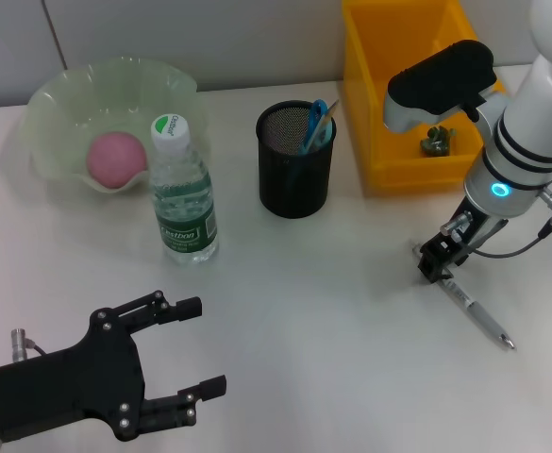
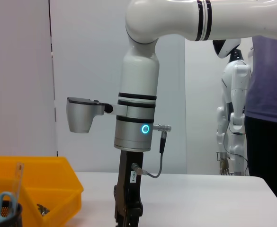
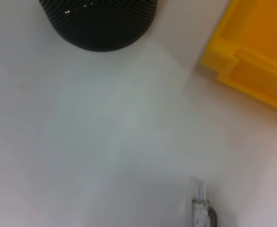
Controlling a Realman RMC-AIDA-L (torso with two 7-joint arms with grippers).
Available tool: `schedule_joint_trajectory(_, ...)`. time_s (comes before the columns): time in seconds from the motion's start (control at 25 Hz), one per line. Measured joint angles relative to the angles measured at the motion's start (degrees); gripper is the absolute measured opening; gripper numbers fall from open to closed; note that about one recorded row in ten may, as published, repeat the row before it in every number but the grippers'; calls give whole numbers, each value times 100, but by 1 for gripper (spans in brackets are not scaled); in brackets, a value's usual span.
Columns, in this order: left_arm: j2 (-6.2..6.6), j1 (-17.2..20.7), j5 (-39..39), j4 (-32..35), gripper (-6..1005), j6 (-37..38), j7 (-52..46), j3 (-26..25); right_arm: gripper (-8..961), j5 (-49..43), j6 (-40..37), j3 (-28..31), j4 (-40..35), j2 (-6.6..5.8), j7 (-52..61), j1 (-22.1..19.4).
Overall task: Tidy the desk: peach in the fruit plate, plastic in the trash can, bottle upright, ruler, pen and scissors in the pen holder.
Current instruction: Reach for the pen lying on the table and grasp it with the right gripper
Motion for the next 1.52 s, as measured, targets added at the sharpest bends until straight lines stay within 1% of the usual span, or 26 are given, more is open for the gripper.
schedule_joint_trajectory(1.52, 0, 11, 0, 0, 797, 14, -9, 0, 409, 6, 131, 9, 93, 0, 27, 1)
